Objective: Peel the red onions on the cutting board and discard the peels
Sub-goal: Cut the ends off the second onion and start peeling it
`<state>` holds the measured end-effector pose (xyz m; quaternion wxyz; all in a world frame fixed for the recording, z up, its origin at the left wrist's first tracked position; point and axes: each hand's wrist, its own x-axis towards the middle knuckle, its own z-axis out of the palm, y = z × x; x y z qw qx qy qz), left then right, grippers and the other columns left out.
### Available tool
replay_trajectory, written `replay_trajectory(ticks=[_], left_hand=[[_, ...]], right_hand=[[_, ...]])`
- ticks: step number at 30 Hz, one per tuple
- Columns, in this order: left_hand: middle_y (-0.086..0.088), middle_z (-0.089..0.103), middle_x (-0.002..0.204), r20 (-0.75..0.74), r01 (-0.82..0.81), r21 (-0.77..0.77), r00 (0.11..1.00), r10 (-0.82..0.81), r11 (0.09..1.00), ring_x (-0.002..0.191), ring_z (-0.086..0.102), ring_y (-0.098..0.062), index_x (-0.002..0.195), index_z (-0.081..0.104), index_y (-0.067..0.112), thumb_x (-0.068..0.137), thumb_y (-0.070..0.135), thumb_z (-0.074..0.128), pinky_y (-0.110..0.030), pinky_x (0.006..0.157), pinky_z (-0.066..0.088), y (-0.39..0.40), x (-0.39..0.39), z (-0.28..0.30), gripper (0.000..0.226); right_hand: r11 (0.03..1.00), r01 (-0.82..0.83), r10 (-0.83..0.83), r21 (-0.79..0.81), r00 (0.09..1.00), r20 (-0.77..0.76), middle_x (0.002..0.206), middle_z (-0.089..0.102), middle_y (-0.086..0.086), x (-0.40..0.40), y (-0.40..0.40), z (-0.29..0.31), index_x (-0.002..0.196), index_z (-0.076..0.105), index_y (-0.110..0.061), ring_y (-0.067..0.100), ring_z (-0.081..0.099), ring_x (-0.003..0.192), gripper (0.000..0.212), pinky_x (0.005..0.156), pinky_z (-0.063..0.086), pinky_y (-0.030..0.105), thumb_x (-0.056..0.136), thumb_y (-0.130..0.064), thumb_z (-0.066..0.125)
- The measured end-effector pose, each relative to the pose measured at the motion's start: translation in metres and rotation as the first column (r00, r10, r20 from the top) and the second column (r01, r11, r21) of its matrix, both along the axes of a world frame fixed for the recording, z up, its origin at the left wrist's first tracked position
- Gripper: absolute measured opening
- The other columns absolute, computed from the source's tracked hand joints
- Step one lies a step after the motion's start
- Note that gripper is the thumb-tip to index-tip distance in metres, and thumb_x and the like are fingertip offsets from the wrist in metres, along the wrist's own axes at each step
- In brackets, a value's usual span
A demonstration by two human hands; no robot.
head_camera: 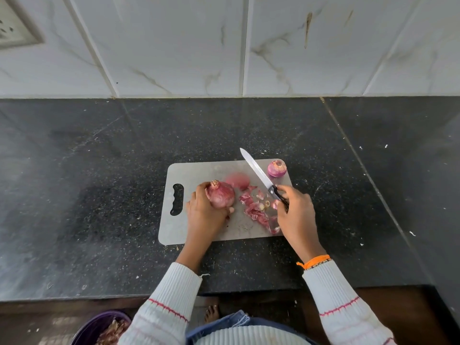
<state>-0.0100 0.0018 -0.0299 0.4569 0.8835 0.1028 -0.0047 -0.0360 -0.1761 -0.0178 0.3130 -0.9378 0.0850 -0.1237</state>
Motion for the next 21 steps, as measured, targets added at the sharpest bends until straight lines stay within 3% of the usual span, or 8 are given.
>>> replay_trajectory(ticks=[4, 11, 16, 21], left_hand=[[-0.006, 0.051, 0.123, 0.023, -0.008, -0.028, 1.0, 0.009, 1.0, 0.115, 0.048, -0.025, 0.13, 0.04, 0.015, 0.063, 0.025, 0.084, -0.044, 0.1, 0.041, 0.0, 0.0, 0.0, 0.081], [-0.007, 0.049, 0.125, 0.054, -0.045, -0.073, 0.997, 0.049, 0.996, 0.116, 0.049, -0.024, 0.13, 0.039, 0.011, 0.065, 0.024, 0.083, -0.034, 0.097, 0.043, 0.002, -0.002, 0.001, 0.08], [-0.005, 0.052, 0.123, 0.078, -0.097, -0.08, 0.992, 0.103, 0.992, 0.113, 0.051, -0.023, 0.129, 0.041, 0.015, 0.063, 0.028, 0.084, -0.041, 0.097, 0.044, 0.016, 0.001, 0.008, 0.079], [0.0, 0.05, 0.123, 0.099, -0.143, -0.099, 0.983, 0.153, 0.985, 0.107, 0.05, -0.014, 0.13, 0.042, 0.016, 0.067, 0.022, 0.082, -0.024, 0.085, 0.041, 0.032, -0.005, 0.015, 0.075]], right_hand=[[0.998, 0.055, -0.055, -0.009, 0.998, -0.033, 0.114, 0.062, 0.004, -0.008, -0.002, -0.018, 0.124, 0.056, -0.013, 0.017, 0.051, 0.103, 0.041, 0.08, 0.038, 0.021, 0.084, -0.01, 0.064], [1.0, -0.004, 0.004, 0.007, 1.0, -0.018, 0.115, 0.052, 0.003, -0.005, 0.014, -0.023, 0.118, 0.054, -0.013, 0.017, 0.055, 0.104, 0.035, 0.085, 0.045, 0.025, 0.084, -0.016, 0.065], [0.998, -0.058, 0.057, -0.006, 0.998, -0.034, 0.112, 0.055, 0.003, 0.003, 0.032, -0.022, 0.114, 0.055, -0.012, 0.018, 0.057, 0.099, 0.03, 0.082, 0.047, 0.028, 0.085, -0.02, 0.063], [0.986, -0.167, 0.167, -0.005, 0.985, -0.041, 0.109, 0.056, 0.005, 0.012, 0.061, -0.024, 0.109, 0.055, -0.011, 0.019, 0.055, 0.096, 0.027, 0.078, 0.045, 0.027, 0.086, -0.022, 0.063]])
